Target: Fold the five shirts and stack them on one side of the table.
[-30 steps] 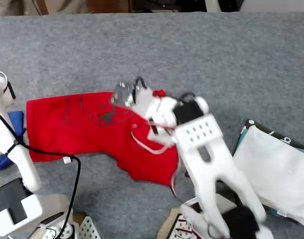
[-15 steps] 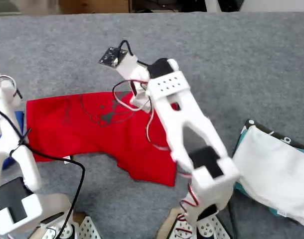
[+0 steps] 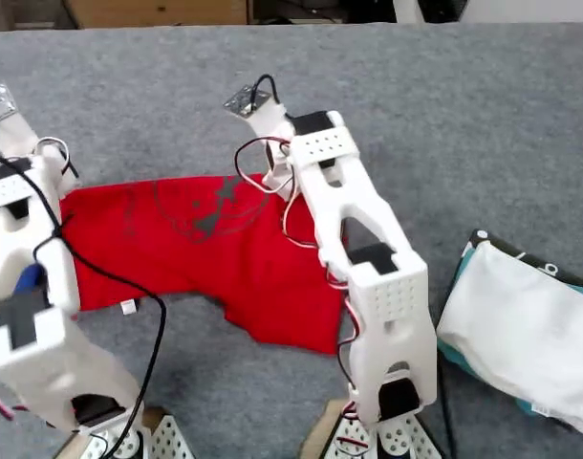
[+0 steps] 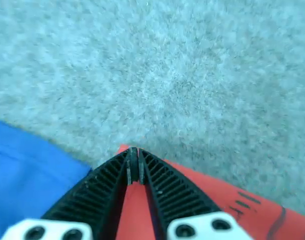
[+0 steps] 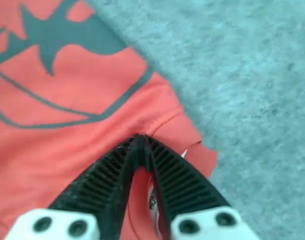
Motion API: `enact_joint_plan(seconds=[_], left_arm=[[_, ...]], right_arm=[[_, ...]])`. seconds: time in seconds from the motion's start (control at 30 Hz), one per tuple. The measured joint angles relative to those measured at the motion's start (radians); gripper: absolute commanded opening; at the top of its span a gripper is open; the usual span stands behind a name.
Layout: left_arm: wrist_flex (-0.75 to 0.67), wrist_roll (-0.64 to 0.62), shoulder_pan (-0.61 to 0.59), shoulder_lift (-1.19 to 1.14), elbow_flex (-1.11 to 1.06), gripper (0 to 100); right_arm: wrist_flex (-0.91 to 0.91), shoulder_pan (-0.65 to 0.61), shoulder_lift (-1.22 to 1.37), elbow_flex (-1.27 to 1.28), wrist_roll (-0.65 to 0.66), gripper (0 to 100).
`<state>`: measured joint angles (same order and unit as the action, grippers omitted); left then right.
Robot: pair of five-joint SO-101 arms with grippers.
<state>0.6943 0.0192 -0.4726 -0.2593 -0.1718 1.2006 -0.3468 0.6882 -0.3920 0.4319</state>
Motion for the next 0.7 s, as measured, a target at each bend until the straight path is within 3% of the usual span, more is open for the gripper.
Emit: enact_joint_plan(seconds=[0.3, 0.57, 0.7], left_arm=[[-0.003, 0.0, 0.002, -0.209, 0.137, 2], [0.009, 0.0, 0.002, -0.213, 0.16, 2], [0.123, 0.0, 0.002, -0.215, 0.262, 2]], right_arm=[[-0.021, 0.072, 0.157, -0.186, -0.002, 0.5], [0.13, 0.078, 0.21, -0.364, 0.021, 0.5], [0.241, 0.081, 0.21, -0.446, 0.025, 0.5]])
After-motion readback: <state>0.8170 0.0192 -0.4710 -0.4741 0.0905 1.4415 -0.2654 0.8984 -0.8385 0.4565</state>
